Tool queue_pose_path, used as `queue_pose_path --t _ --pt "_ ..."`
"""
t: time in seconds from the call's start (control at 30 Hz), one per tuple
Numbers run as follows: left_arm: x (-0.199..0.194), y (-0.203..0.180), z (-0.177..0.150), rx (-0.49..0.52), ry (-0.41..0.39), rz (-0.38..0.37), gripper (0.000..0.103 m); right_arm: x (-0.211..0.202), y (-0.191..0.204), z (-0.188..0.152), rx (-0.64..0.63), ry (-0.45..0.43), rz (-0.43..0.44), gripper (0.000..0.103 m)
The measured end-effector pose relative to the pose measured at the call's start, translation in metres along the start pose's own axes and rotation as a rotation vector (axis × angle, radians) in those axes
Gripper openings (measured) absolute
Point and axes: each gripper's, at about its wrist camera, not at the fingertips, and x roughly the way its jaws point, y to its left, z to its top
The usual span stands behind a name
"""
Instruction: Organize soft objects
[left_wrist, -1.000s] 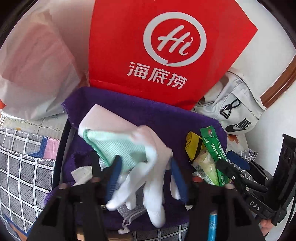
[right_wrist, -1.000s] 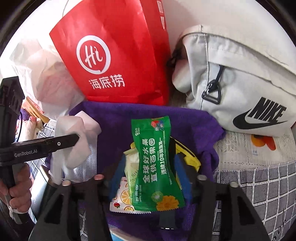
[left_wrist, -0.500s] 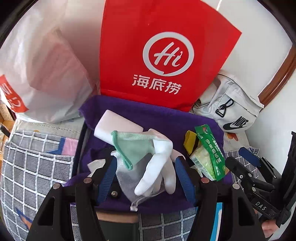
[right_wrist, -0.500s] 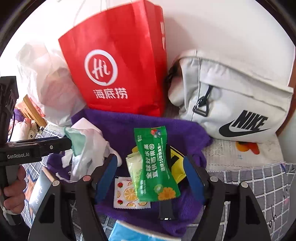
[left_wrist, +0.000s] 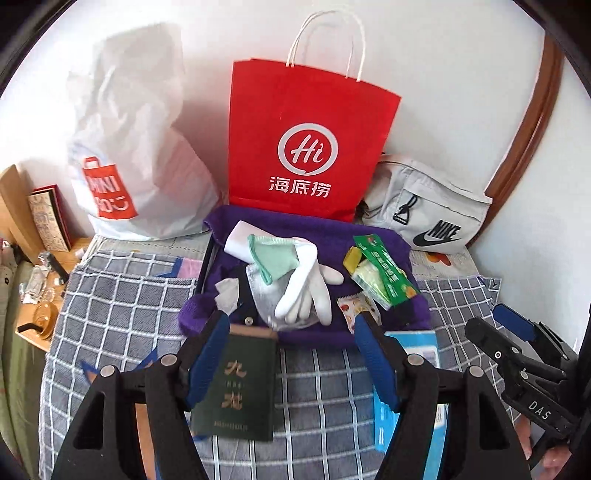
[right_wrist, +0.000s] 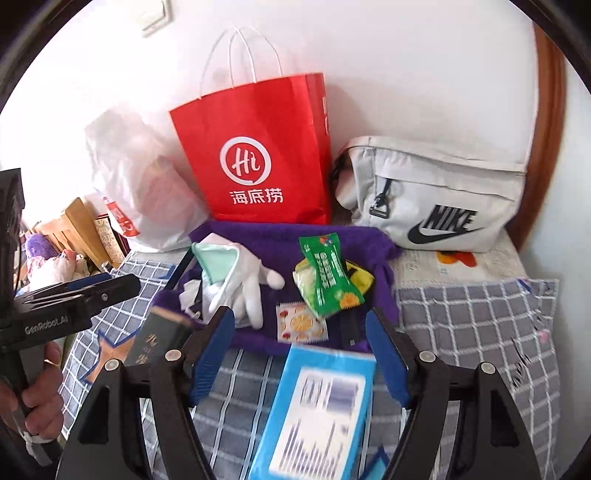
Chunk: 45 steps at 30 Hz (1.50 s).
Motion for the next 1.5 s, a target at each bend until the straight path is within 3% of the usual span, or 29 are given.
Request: queue_pose_path --t 0.07,0.2,0.4,0.57,0.93,1.5 --pt "-0.02 -0.001 -0.012 -0.002 -0.016 0.0 0.072 -0.021 0.004 -0.01 0.004 -0.025 -0.013 0.073" --pt "-0.051 -0.006 -0.033 0.004 -0.036 0.001 0.078 -0.059 0.011 -0.03 0.0 -0.067 -0.038 0.089" --pt "-0.091 -0.018 -0.076 0.026 -0.074 0.033 0.087 -0.109 0.02 -0.065 -0.01 -0.123 -0.089 0.101" --pt "-0.116 -0.024 -0.107 0.039 -0.106 0.083 0.092 -0.137 0.025 -0.096 -0.01 -0.11 -0.132 0.102" --pt "-0.17 -0.033 -0.161 0.045 -0.158 0.152 0.093 -0.201 0.03 -0.154 0.008 -0.149 -0.144 0.102" --pt "-0.213 -0.044 -0.189 0.044 -0.23 0.168 0.093 -0.251 0.028 -0.185 0.018 -0.202 -0.132 0.102"
